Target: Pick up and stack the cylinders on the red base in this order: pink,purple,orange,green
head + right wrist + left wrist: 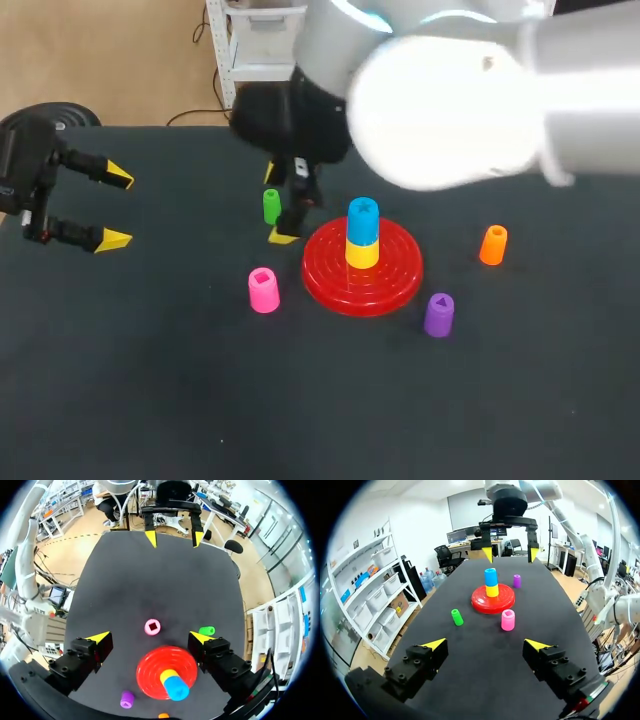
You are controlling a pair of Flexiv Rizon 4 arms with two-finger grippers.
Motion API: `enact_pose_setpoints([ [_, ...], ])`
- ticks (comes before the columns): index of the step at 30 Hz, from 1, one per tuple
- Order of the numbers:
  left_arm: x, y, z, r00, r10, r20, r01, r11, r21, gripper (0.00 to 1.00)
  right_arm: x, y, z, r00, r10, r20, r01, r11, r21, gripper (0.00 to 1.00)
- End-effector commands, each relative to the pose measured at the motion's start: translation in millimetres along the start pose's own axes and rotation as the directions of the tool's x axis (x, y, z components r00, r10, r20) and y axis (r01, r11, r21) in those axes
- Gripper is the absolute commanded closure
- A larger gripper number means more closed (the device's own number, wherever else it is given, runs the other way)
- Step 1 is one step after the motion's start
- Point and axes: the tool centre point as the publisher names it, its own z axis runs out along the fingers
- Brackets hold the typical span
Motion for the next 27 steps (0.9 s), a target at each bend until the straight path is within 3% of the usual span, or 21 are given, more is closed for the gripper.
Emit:
enact_pose_setpoints([
  [1,0.9,-1.2,0.0,1.0,0.002,0.003,-0.002,1.0,-0.004,0.0,-0.5,-2.1,0.5,1.0,-0.001,-0.001,0.001,1.0,-0.016,0.0],
  [12,0.9,-1.2,0.0,1.0,0.002,0.003,-0.002,1.0,-0.004,0.0,-3.2,-1.6,0.9,1.0,-0.002,-0.02,0.002,1.0,0.0,0.0],
  [16,0.9,-1.2,0.0,1.0,0.002,0.003,-0.002,1.0,-0.004,0.0,-10.2,2.2,29.8,0.995,-0.052,-0.085,0.048,0.998,-0.046,0.0],
  [21,0.9,-1.2,0.0,1.0,0.002,0.003,-0.002,1.0,-0.004,0.0,-1.4,11.6,61.4,0.995,-0.06,-0.086,0.051,0.994,-0.096,0.0],
  [27,0.9,-1.2,0.0,1.0,0.002,0.003,-0.002,1.0,-0.004,0.0,13.3,17.4,82.4,0.992,-0.061,-0.114,0.05,0.994,-0.101,0.0],
])
